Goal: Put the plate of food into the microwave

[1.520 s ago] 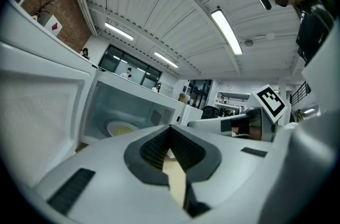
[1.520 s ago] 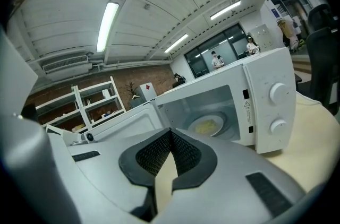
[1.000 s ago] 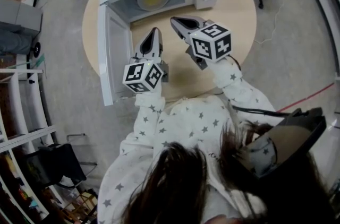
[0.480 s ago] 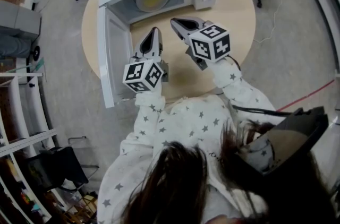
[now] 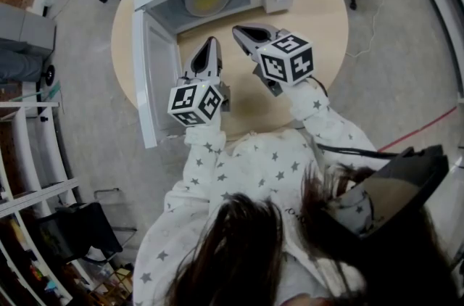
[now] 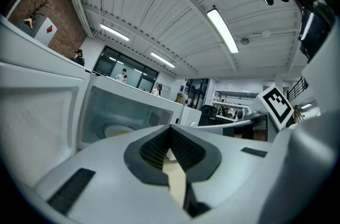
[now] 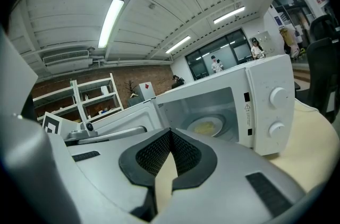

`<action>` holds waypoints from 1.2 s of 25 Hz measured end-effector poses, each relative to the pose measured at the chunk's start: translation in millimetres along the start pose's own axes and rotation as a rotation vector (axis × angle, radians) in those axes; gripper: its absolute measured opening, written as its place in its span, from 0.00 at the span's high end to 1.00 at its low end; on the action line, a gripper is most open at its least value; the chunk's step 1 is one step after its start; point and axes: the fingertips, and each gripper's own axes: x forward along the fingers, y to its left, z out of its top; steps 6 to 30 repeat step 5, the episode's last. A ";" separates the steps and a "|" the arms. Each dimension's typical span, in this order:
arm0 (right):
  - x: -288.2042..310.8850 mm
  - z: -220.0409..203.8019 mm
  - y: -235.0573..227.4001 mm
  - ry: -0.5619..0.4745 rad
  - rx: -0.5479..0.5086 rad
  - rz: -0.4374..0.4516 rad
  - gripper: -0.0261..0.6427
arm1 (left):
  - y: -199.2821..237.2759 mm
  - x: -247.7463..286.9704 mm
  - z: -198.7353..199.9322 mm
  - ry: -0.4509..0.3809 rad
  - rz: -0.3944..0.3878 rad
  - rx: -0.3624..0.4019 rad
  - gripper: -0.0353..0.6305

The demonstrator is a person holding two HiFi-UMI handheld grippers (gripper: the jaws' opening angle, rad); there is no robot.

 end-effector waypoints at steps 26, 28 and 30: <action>0.7 -2.7 1.4 0.003 -0.002 0.001 0.95 | 0.4 -1.1 -0.1 0.000 0.000 0.000 0.94; 0.7 -2.7 1.4 0.003 -0.002 0.001 0.95 | 0.4 -1.1 -0.1 0.000 0.000 0.000 0.94; 0.7 -2.7 1.4 0.003 -0.002 0.001 0.95 | 0.4 -1.1 -0.1 0.000 0.000 0.000 0.94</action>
